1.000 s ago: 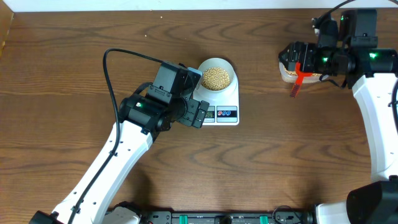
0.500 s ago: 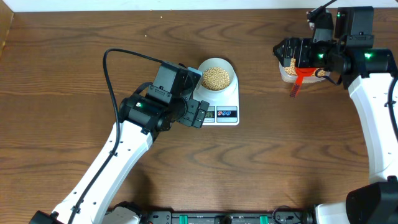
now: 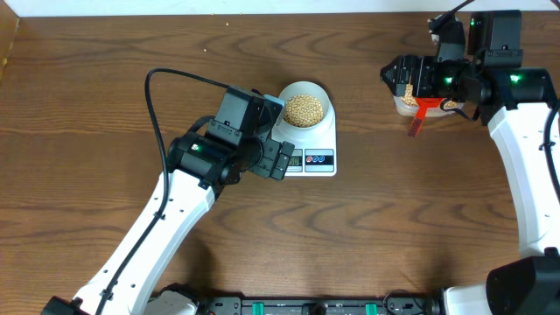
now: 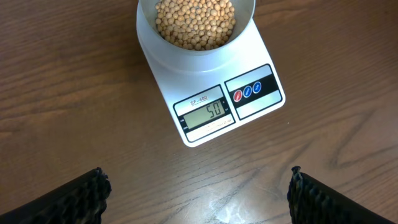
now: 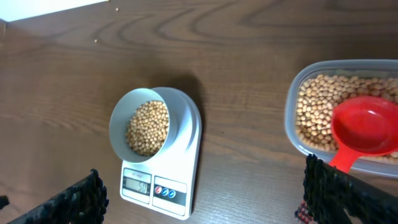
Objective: Scoop item into bowl and weigh 50g on scale
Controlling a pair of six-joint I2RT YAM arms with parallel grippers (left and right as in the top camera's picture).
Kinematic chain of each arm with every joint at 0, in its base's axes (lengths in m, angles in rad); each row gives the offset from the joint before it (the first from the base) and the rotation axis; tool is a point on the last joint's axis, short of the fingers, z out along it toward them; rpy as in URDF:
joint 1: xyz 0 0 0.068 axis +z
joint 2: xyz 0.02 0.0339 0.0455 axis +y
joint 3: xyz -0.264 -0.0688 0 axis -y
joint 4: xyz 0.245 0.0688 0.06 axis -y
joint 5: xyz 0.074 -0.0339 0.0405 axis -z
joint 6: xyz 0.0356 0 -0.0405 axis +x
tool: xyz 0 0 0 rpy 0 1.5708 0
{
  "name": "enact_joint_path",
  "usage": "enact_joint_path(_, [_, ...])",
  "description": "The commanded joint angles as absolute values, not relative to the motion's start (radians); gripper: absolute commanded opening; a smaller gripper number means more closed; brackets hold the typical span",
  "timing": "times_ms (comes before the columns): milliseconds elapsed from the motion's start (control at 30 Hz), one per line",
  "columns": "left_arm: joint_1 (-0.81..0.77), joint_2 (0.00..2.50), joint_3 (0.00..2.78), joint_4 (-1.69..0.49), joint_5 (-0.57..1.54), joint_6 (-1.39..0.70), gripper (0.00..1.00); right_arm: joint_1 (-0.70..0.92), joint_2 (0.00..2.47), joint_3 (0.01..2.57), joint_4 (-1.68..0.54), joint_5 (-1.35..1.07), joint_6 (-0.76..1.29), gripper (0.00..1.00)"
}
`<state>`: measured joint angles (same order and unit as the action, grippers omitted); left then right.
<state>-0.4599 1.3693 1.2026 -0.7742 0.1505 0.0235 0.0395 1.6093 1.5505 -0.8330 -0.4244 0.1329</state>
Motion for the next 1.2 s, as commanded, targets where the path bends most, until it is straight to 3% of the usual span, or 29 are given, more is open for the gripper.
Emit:
enact_joint_path(0, [-0.455,1.372,1.195,-0.774,0.141,0.025,0.94,0.062,1.606,1.562,-0.842,-0.511,0.037,0.99])
enact_joint_path(367, [-0.455,1.372,1.195,-0.774,0.141,0.025,0.94,0.159,1.506,1.562,-0.944,-0.386,-0.119,0.99])
enact_joint_path(1167, [-0.455,1.372,1.195,-0.774,0.141,0.025,0.93,0.192,1.448,1.561,-1.148,-0.347,-0.106,0.99])
